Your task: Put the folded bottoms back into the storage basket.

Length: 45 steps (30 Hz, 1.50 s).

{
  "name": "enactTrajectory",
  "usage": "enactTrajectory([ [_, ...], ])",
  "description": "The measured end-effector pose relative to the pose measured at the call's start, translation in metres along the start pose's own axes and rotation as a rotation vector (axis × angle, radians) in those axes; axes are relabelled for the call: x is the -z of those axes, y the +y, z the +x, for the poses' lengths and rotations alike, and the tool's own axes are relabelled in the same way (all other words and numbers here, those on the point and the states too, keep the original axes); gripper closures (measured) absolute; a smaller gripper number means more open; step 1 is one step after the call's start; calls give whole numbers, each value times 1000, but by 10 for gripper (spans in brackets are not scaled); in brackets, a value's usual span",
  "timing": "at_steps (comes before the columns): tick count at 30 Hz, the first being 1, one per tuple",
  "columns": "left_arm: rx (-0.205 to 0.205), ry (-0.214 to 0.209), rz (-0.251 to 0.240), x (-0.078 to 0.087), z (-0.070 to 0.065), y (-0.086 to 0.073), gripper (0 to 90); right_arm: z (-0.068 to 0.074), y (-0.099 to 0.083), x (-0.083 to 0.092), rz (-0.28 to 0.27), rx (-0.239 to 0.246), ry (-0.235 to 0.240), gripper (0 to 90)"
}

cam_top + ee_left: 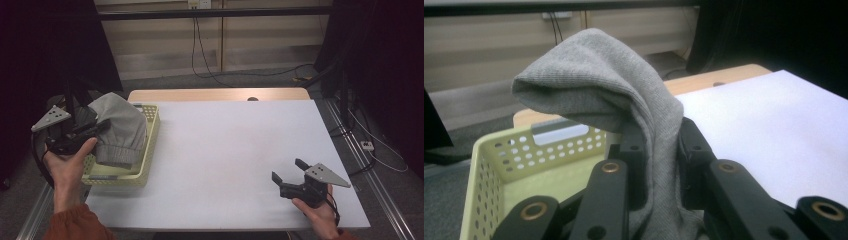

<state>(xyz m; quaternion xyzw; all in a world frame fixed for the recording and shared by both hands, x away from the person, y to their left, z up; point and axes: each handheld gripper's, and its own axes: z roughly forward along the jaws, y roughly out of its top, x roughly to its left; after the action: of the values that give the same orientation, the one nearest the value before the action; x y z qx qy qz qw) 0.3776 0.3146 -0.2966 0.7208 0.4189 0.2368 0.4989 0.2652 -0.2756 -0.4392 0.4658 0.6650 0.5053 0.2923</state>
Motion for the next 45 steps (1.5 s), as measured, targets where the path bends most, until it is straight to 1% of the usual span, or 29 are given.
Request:
enactTrajectory([
  [1, 5, -2, -1, -2, 1, -1, 774, 0, 0, 0, 0, 0, 1, 45],
  [2, 6, -2, 8, -3, 3, -3, 774, 0, 0, 0, 1, 0, 1, 45],
  [4, 12, 10, 15, -5, 5, -5, 774, 0, 0, 0, -2, -3, 0, 45],
  [5, 20, 9, 19, -7, 7, -7, 774, 0, 0, 0, -2, -4, 0, 44],
  [8, 27, 12, 38, -12, 11, -11, 774, 0, 0, 0, -3, -3, -1, 44],
  [10, 37, 11, 42, -15, 13, -14, 774, 0, 0, 0, -3, -2, -2, 44],
  [11, 33, 15, 51, -16, 14, -14, 774, 0, 0, 0, -2, -3, -1, 44],
  [13, 38, 9, 58, -19, 14, -16, 774, 0, 0, 0, -3, -3, 0, 44],
  [17, 33, 4, 68, -23, 14, -17, 773, 0, 0, 0, 0, -1, 2, 44],
  [18, 33, 0, 62, -24, 12, -16, 773, 0, 0, 0, 1, -3, 4, 44],
  [20, 15, 1, 75, -27, 8, -14, 773, 0, 0, 0, 2, 1, 1, 44],
  [21, 14, -5, 76, -29, 7, -14, 773, 0, 0, 0, 2, 1, 0, 44],
  [24, 15, -11, 97, -37, 8, -16, 772, 1, 0, 0, 2, 3, 4, 44],
  [25, 23, -9, 104, -40, 8, -17, 772, 1, 0, 0, 1, 4, 4, 44],
  [29, 35, -23, 108, -46, 10, -20, 771, 1, 0, -1, 4, 3, 5, 44],
  [30, 33, -17, 113, -47, 10, -20, 770, 1, 0, -1, 6, 2, 5, 44],
  [31, 23, -7, 122, -47, 11, -20, 770, 1, -1, -1, 6, 1, 5, 44],
  [33, 19, 23, 131, -48, 11, -21, 766, 1, -1, -1, 6, 2, 6, 44],
  [36, 6, 46, 158, -47, 14, -23, 762, 1, -1, -1, 6, 3, 6, 44],
  [39, 13, 67, 169, -47, 17, -24, 762, 1, -1, -2, 7, 3, 5, 44],
  [41, 6, 88, 178, -46, 19, -25, 763, 1, -1, -1, 5, 3, 6, 44],
  [43, 15, 95, 177, -45, 21, -27, 762, 1, 0, -1, 5, 4, 8, 44],
  [45, 15, 112, 187, -44, 24, -28, 762, 1, 0, -1, 6, 4, 7, 44],
])
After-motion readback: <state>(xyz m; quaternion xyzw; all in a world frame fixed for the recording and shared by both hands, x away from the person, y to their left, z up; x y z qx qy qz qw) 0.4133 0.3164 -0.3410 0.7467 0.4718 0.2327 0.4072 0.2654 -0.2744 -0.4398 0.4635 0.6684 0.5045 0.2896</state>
